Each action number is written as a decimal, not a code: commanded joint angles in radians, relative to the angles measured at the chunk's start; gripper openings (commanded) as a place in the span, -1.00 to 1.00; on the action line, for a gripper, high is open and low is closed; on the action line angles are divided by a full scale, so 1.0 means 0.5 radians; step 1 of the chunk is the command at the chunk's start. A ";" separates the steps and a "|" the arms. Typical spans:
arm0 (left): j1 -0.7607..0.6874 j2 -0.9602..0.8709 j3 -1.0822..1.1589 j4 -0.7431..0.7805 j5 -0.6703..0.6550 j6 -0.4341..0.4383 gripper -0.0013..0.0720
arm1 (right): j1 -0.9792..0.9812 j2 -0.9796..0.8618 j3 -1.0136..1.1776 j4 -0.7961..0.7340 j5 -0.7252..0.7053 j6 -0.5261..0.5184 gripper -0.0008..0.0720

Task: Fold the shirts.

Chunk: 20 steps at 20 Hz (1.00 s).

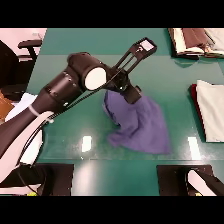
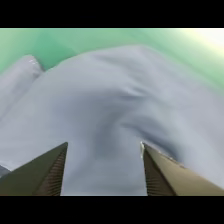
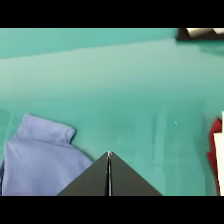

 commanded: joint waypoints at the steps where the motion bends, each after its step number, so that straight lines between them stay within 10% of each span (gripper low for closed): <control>1: 0.242 -0.092 -0.006 -0.038 0.079 -0.095 0.54 | -0.083 0.085 -0.161 0.018 -0.012 0.000 -0.93; 7: 0.922 -0.254 -0.168 -0.485 -0.089 -0.134 0.54 | -0.036 0.005 -0.201 0.019 -0.010 0.000 -0.93; 20: 0.732 -0.449 -0.637 -0.682 -0.056 0.056 0.52 | 0.271 -0.249 -0.201 0.018 -0.020 0.000 -0.93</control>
